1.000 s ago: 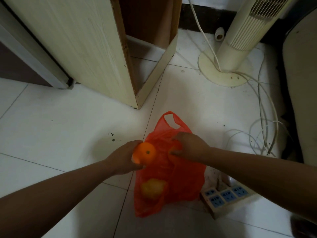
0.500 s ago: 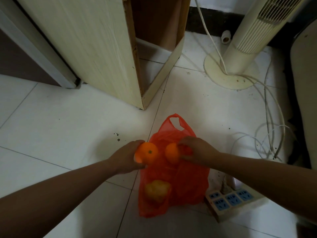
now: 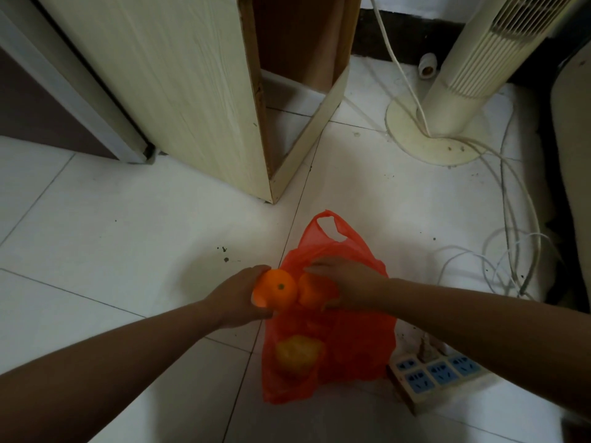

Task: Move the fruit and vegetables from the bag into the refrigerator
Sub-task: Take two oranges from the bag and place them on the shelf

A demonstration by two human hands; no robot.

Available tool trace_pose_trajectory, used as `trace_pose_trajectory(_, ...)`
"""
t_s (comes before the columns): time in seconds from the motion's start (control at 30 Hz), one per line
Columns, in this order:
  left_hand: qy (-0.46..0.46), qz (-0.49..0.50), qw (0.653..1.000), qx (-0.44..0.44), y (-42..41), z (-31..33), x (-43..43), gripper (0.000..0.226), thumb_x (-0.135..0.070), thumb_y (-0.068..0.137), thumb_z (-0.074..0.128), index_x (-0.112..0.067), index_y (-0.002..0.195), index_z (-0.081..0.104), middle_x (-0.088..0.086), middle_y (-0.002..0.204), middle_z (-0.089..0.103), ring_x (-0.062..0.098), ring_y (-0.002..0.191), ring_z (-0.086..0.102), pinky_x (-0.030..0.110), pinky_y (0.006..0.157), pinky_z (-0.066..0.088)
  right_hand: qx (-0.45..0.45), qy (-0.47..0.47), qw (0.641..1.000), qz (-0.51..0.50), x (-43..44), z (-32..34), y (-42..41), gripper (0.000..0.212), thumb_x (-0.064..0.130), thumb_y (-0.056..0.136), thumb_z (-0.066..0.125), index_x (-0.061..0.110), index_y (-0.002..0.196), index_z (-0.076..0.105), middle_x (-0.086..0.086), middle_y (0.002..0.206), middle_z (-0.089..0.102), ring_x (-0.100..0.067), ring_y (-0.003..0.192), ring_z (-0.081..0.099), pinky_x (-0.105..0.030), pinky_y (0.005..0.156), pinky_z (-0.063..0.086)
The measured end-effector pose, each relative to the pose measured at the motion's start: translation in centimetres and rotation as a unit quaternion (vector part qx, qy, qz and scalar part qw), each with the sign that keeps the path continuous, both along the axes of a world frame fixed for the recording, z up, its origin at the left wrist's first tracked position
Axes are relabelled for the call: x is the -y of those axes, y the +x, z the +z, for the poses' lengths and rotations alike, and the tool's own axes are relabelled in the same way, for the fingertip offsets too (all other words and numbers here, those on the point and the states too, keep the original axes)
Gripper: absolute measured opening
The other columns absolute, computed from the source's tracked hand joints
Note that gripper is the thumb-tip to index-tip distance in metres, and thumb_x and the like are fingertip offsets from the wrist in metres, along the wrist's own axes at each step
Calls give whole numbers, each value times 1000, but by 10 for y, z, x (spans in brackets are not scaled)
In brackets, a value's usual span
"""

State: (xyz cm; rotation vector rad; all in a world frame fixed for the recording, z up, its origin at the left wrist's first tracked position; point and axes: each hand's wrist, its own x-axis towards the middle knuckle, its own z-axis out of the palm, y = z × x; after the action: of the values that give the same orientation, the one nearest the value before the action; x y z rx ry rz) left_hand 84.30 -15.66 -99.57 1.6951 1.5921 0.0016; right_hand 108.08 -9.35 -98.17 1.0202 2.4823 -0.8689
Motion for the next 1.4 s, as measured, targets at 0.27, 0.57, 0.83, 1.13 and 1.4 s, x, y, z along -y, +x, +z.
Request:
trace_pose_trajectory(0.27, -7, 5, 1000, 2, -4, -4, 0, 92, -39, 71, 78, -19, 143, 25, 7, 143, 38, 23, 123, 45, 32, 98, 40, 44, 20, 998, 46, 0, -8, -5, 82, 38, 81, 69, 23, 147, 23, -6, 150, 25, -26, 135, 29, -38, 108, 32)
trace_pose_trajectory(0.57, 29, 61, 997, 25, -9, 0, -9, 88, -39, 69, 79, -21, 140, 31, 5, 138, 43, 21, 116, 48, 31, 91, 44, -53, 13, 997, -59, -9, 8, 1, 80, 43, 75, 73, 24, 139, 29, -3, 141, 39, -22, 125, 41, -35, 101, 37)
trace_pose_trajectory(0.83, 45, 115, 990, 70, -7, 2, -22, 82, -36, 66, 81, -21, 134, 38, 4, 135, 45, 19, 110, 51, 29, 83, 46, -43, 62, 995, -64, -23, 22, 10, 87, 48, 74, 72, 28, 144, 24, -4, 145, 28, -25, 126, 37, -35, 98, 40)
trace_pose_trajectory(1.13, 15, 202, 979, 35, -13, 98, -18, 83, -35, 64, 83, -18, 133, 41, 6, 132, 49, 24, 111, 53, 33, 86, 44, -99, 14, 981, -164, -18, 122, 11, 84, 40, 72, 76, 24, 140, 29, -4, 141, 33, -25, 116, 48, -28, 83, 39)
trace_pose_trajectory(1.4, -66, 378, 916, 119, 43, 316, 35, 77, -31, 70, 80, -21, 134, 38, 2, 133, 47, 24, 115, 51, 32, 84, 41, -154, -123, 897, -396, 59, 326, 20, 80, 42, 65, 80, 32, 131, 37, 2, 128, 51, -19, 113, 52, -39, 91, 50)
